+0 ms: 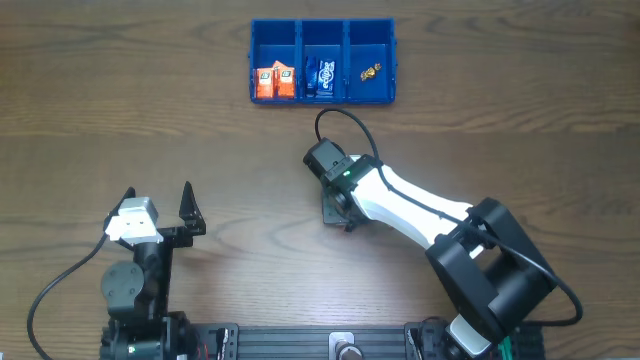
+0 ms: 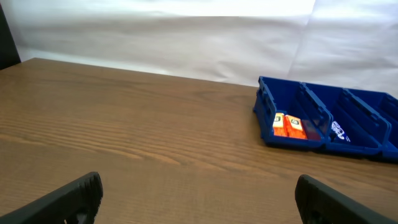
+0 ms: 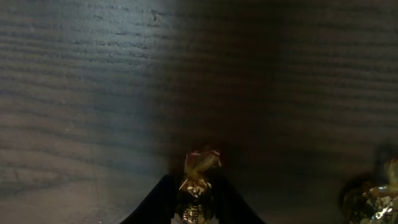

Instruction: Sort Candies Into Trays

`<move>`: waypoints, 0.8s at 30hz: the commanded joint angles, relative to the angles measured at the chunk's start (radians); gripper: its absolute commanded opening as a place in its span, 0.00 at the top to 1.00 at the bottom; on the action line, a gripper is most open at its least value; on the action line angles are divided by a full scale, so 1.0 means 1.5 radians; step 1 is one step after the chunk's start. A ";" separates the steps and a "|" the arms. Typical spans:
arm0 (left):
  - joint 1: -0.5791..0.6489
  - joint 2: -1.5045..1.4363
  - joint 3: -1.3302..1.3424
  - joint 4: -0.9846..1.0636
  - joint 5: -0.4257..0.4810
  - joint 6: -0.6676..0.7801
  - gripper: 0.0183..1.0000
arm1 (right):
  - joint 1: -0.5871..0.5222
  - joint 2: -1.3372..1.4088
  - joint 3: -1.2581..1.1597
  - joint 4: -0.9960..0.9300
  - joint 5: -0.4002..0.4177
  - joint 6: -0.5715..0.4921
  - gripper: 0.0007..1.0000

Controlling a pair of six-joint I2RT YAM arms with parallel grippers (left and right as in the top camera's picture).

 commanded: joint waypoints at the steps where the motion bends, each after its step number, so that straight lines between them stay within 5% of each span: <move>1: 0.003 -0.003 -0.012 -0.023 0.012 0.004 0.00 | 0.003 0.008 -0.004 0.002 0.007 0.010 0.83; 12: 0.003 -0.003 -0.012 -0.023 0.012 0.004 0.00 | -0.067 -0.139 0.125 -0.030 0.053 -0.092 0.85; 17: 0.003 -0.003 -0.012 -0.023 0.012 0.004 0.00 | -0.166 -0.083 0.298 -0.033 0.091 -0.155 0.85; 24: 0.003 -0.003 -0.012 -0.023 0.012 0.004 0.00 | -0.204 0.066 0.410 0.097 0.150 -0.232 0.85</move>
